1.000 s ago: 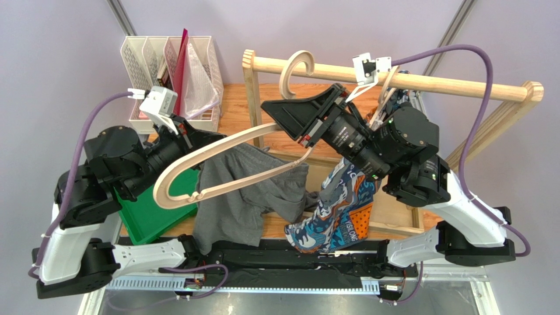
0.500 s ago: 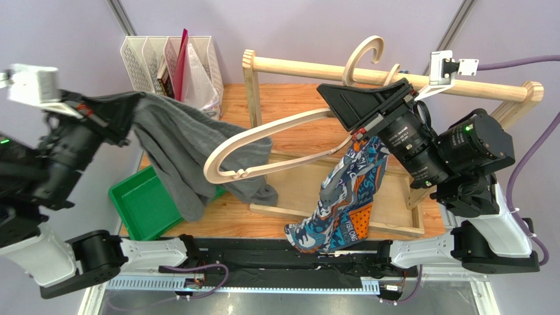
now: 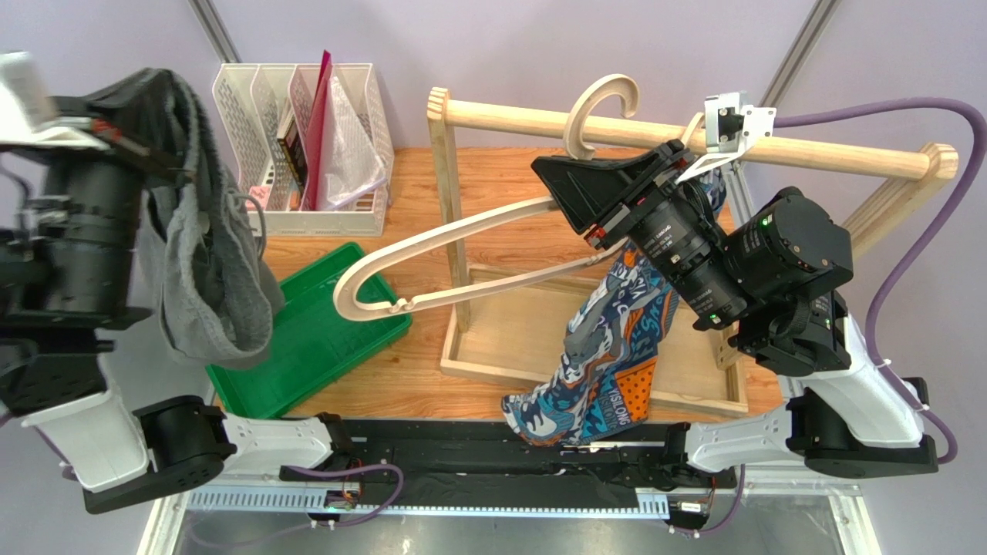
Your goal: Remove the shorts from the hanger
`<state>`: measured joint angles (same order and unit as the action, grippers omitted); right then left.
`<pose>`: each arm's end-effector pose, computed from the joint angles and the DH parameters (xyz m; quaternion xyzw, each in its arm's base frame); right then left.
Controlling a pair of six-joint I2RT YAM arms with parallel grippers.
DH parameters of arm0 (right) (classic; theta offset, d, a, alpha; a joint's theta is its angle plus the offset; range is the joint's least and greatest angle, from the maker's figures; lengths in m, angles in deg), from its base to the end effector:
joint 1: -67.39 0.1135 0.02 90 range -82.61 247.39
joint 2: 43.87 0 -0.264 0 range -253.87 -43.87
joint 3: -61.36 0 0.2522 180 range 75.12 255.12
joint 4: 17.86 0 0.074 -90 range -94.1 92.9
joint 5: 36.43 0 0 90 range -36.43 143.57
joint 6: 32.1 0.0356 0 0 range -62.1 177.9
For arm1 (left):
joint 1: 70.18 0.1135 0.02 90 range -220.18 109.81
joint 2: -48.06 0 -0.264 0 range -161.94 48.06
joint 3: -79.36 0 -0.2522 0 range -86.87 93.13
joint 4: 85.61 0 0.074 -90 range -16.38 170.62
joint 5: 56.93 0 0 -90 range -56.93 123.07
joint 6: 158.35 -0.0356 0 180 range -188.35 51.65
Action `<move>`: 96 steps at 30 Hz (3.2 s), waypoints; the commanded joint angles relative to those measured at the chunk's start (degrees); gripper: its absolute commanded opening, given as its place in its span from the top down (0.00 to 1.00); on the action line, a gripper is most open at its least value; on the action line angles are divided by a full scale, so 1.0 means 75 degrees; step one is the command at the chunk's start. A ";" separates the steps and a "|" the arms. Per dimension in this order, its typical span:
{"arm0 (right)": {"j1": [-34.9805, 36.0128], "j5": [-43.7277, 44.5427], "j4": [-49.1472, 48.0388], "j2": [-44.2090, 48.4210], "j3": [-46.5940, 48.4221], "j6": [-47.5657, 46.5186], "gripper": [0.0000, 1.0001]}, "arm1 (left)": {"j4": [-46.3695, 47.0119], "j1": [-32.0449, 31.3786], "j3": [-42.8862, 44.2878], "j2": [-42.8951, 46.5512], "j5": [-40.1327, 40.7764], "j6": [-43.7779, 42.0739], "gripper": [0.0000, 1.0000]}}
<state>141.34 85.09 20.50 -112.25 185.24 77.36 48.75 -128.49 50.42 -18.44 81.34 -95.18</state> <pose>0.0636 0.1537 0.5975 -0.0674 0.6082 0.4530 0.6484 0.0303 0.0015 0.6680 -0.0055 0.5393 -0.0537 0.8404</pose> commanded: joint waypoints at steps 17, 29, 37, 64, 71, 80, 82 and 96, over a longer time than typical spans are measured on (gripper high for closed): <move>-0.0017 0.0062 -0.0491 0.0187 -0.0223 -0.0732 1.00 | -0.2778 0.4348 -0.1523 0.0125 -0.2686 0.3529 1.00; -0.0017 -0.0243 0.0212 0.0047 0.0270 -0.0978 1.00 | -0.3987 0.7011 -0.1841 0.0487 -0.3554 0.4444 1.00; -0.0017 -0.0149 0.0037 0.0223 -0.0281 -0.0791 1.00 | -0.3813 0.7457 -0.1337 0.0031 -0.3306 0.4011 1.00; -0.0040 0.0343 0.1033 -0.0574 0.0434 -0.0720 1.00 | -0.1163 0.9742 -0.7278 0.2198 -0.6637 0.3401 1.00; -0.0040 0.0249 0.0951 -0.0329 0.0083 -0.0568 1.00 | -0.2369 0.9801 -0.7407 0.2573 -0.4180 0.4768 1.00; -0.0040 0.0027 0.0658 0.0047 -0.0714 -0.0673 1.00 | -0.2981 1.0246 -0.8742 0.2387 -0.3331 0.5933 1.00; -0.0040 -0.0078 0.0494 0.0094 -0.0820 -0.0778 1.00 | -0.2805 1.0514 -0.9047 0.2363 -0.3354 0.5933 1.00; -0.0028 -0.0829 0.0552 -0.1031 0.0890 -0.1013 1.00 | -0.2253 1.1266 -0.9131 0.2106 -0.3049 0.5874 1.00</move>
<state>141.17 80.59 26.78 -119.00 187.36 71.50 28.07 -44.60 -20.16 -0.38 58.56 -52.07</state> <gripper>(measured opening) 0.156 0.007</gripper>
